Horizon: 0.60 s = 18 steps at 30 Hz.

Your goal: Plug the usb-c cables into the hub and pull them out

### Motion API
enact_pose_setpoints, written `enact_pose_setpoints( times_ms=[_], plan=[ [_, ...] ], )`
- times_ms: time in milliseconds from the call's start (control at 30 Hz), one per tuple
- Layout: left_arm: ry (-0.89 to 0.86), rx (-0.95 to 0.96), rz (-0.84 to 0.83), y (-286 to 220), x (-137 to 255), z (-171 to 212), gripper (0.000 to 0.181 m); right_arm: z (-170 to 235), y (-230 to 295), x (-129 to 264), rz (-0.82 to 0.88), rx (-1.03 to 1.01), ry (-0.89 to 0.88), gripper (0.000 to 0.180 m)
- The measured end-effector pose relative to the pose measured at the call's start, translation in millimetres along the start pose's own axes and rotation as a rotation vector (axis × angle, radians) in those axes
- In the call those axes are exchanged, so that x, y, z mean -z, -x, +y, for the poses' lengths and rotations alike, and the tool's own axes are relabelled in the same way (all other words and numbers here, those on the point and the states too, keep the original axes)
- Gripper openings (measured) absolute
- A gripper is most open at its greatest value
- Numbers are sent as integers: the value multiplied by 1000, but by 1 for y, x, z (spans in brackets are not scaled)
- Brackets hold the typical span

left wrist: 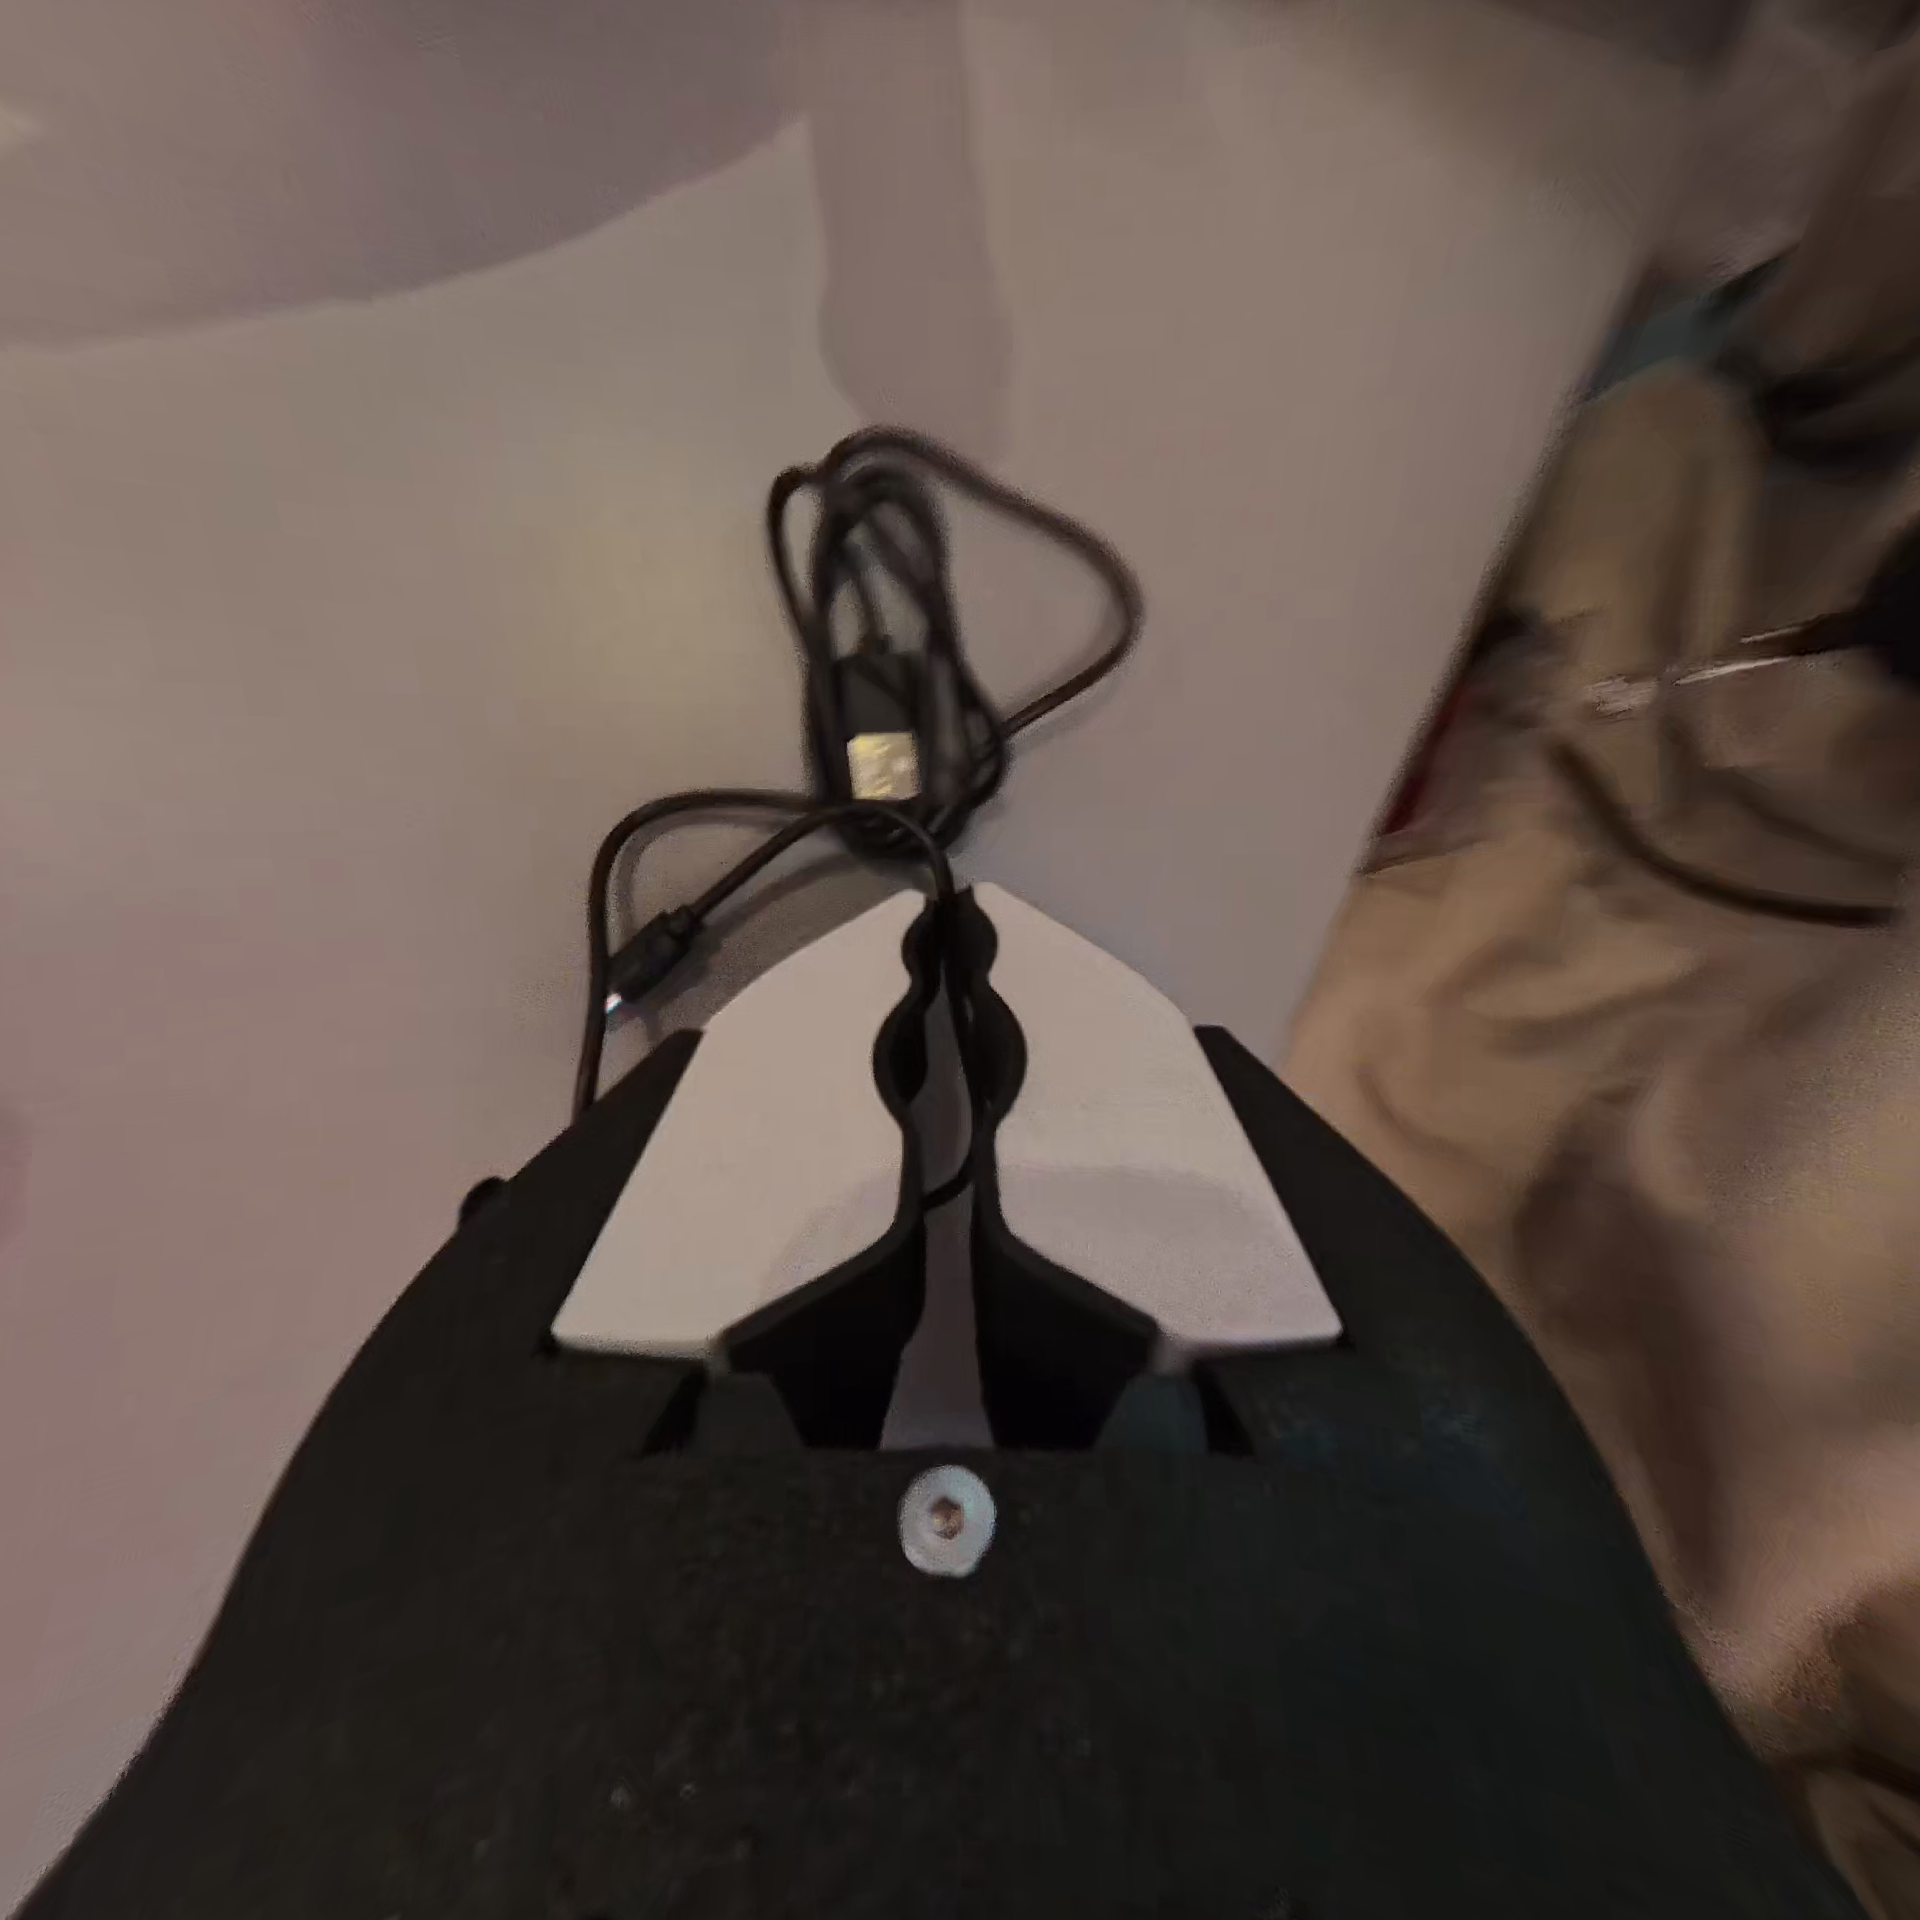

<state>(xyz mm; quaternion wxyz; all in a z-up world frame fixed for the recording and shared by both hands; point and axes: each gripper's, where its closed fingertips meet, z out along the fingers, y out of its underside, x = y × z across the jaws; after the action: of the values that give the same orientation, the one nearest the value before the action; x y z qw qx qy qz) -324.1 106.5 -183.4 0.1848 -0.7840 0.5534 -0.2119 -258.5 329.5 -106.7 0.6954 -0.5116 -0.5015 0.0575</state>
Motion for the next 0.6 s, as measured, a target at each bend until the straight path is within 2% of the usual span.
enact_pose_setpoints(
  times_ms=[133,200,267,333,400,600],
  plan=[
    [-353,11,365,-44,57,-44,2,0,1,0,-5,-1,0,9],
    [-573,-4,469,-52,94,-67,1,0,1,0,-7,-1,0,9],
    [-707,8,473,-46,113,-79,1,0,2,0,-10,1,1,9],
    [-653,14,327,-29,97,-75,2,0,2,0,-9,3,2,9],
    [-502,-38,173,-18,70,-62,1,0,2,-1,-12,2,3,9],
    [-7,-354,-205,8,4,-10,2,0,3,-1,-13,3,4,9]
  ],
)
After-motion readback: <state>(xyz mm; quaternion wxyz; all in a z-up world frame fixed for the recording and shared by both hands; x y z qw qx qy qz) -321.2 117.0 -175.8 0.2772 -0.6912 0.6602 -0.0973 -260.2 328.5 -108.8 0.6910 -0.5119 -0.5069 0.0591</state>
